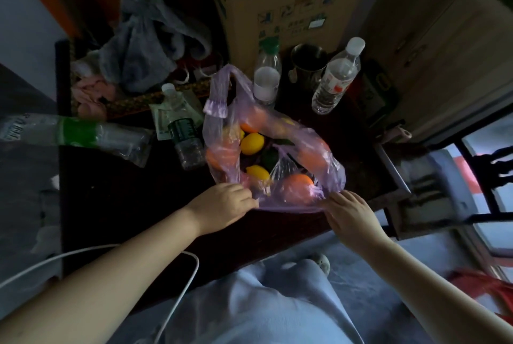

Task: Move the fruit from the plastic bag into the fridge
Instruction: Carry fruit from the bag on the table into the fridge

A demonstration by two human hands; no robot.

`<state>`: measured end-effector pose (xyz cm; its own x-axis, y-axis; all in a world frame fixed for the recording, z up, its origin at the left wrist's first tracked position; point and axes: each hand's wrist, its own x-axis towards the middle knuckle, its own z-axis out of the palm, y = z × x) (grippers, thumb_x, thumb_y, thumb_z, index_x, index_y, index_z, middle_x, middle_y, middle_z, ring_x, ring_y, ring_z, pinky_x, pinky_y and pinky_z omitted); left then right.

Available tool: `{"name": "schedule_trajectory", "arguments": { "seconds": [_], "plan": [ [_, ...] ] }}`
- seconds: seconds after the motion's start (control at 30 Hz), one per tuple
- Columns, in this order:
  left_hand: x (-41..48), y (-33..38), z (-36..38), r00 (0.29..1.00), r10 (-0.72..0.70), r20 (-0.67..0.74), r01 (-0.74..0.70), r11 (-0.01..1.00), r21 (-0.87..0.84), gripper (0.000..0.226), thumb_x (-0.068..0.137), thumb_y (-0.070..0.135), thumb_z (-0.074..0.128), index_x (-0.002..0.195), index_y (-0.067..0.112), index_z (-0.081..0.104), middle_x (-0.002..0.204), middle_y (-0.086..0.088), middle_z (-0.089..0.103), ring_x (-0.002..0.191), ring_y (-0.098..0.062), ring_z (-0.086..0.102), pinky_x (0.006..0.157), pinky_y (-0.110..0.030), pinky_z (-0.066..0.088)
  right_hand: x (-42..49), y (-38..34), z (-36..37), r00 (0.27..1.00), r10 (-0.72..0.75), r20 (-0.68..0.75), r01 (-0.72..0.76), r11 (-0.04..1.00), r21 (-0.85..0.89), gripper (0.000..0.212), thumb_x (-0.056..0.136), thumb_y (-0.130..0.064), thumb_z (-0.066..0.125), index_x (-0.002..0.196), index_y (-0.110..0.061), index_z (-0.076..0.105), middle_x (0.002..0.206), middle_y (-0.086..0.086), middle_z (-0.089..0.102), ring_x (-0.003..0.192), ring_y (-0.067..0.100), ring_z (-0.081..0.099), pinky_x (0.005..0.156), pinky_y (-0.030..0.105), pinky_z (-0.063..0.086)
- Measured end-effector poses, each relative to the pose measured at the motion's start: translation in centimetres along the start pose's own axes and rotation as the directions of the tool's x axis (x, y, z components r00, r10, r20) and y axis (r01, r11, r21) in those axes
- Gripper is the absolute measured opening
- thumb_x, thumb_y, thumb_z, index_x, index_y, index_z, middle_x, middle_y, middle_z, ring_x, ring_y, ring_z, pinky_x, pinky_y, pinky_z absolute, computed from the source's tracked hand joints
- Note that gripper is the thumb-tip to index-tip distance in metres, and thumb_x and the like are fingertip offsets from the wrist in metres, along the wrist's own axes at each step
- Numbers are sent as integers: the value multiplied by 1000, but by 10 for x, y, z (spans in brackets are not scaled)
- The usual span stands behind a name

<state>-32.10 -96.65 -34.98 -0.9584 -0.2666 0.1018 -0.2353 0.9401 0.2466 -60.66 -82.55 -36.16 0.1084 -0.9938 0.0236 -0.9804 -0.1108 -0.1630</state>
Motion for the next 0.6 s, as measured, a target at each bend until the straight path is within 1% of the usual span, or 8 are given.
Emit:
{"name": "schedule_trajectory", "arguments": {
  "seconds": [0.07,0.13,0.2,0.3,0.37,0.43,0.5,0.6],
  "plan": [
    [-2,1,3,999,-15,29,15,1000,-10,23,89,22,46,100,20,65,82,4,58,76,-15,57,72,-26,47,-2,-6,1,1000,12,2,-12,1000,7,25,72,-10,72,96,-16,68,88,0,63,80,25,62,79,36,51],
    [-2,1,3,999,-36,24,36,999,-14,25,90,26,46,103,19,65,87,3,61,80,-16,60,74,-28,49,1,-13,-6,998,9,-58,-8,1000,22,25,76,-12,68,101,-15,67,99,2,64,89,25,62,83,36,50],
    [4,-1,-3,997,-69,-44,67,996,-57,25,93,30,48,106,16,65,95,1,63,88,-17,60,79,-29,48,10,-22,-20,987,-13,-162,20,999,43,27,82,-17,58,108,-16,66,108,1,62,100,22,57,87,34,44],
    [22,-6,-19,977,-104,-188,88,992,-90,23,95,26,54,110,12,64,107,-2,63,99,-18,57,86,-31,47,40,-36,-42,949,-121,-290,133,991,22,32,85,-14,57,116,-13,64,117,3,61,109,20,52,93,31,39],
    [37,-13,-29,963,-116,-244,116,993,-15,26,93,23,58,116,11,63,114,-4,62,107,-19,54,93,-33,44,70,-34,-47,955,-170,-245,167,985,-30,40,83,-15,56,123,-11,59,126,6,57,118,22,49,101,32,35],
    [50,-21,-36,959,-150,-241,173,982,75,37,91,22,57,127,11,56,126,-8,57,118,-23,49,103,-37,38,98,-25,-45,980,-128,-150,113,988,-103,48,82,-22,57,128,-10,55,134,10,52,126,27,46,108,39,34],
    [60,-29,-43,957,-222,-184,249,959,139,50,91,26,50,138,10,43,140,-10,47,131,-27,40,111,-43,31,116,-13,-42,998,-55,-44,46,983,-176,60,74,-28,69,127,-5,54,135,16,50,128,34,45,109,48,32],
    [70,-38,-50,945,-312,-95,324,928,181,60,94,33,43,148,13,25,155,-9,25,144,-27,17,116,-46,15,122,4,-44,998,16,60,-1,969,-247,74,63,-36,80,125,-4,56,132,18,52,128,37,44,108,53,30]
  ]
}}
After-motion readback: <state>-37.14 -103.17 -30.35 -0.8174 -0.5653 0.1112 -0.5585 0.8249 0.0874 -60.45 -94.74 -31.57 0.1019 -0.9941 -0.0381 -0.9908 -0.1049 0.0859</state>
